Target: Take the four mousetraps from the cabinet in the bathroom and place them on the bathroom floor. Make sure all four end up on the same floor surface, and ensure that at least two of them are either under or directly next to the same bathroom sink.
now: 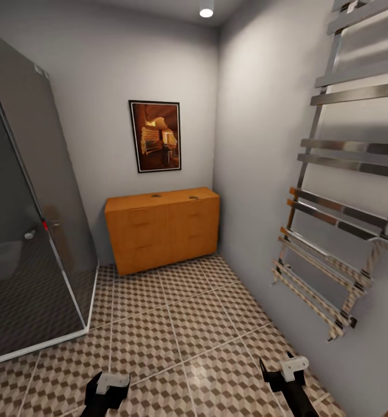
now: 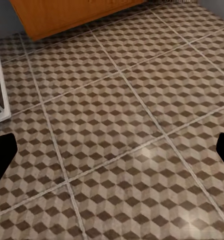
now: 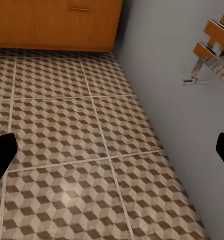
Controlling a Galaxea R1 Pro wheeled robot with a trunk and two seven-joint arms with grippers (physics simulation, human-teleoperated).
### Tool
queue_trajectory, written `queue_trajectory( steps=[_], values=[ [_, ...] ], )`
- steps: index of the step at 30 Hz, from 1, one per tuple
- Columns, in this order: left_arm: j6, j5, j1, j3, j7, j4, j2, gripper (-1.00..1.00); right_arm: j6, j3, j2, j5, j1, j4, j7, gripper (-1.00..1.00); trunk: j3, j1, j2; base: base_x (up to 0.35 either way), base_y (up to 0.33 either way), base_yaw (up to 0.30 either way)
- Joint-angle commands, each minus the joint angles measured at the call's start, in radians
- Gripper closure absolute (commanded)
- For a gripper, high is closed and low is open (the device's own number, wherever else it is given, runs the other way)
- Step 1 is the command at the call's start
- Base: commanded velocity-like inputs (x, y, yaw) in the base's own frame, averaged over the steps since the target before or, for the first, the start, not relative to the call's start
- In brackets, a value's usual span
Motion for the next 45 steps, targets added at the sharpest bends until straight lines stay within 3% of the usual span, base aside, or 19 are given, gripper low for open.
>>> queue_trajectory(
  steps=[1,11,45],
  values=[
    [0.006,0.005,-0.001,-0.008,0.001,0.003,-0.001,-1.0,-0.001,0.009,0.0,-0.002,-0.001,0.0,-0.007,-1.0,-0.002,0.001,-0.002,0.32,0.0,0.003],
    [0.05,0.005,-0.001,-0.008,-0.001,0.003,-0.002,-1.0,-0.001,0.009,0.0,-0.002,-0.001,0.0,-0.007,-1.0,-0.002,0.001,-0.002,0.321,0.0,0.001],
    [0.052,0.005,-0.001,-0.008,-0.001,0.003,-0.002,-1.0,-0.001,0.009,0.0,-0.002,-0.001,0.0,-0.007,-1.0,-0.002,0.001,-0.002,0.322,0.0,0.035]
  ],
)
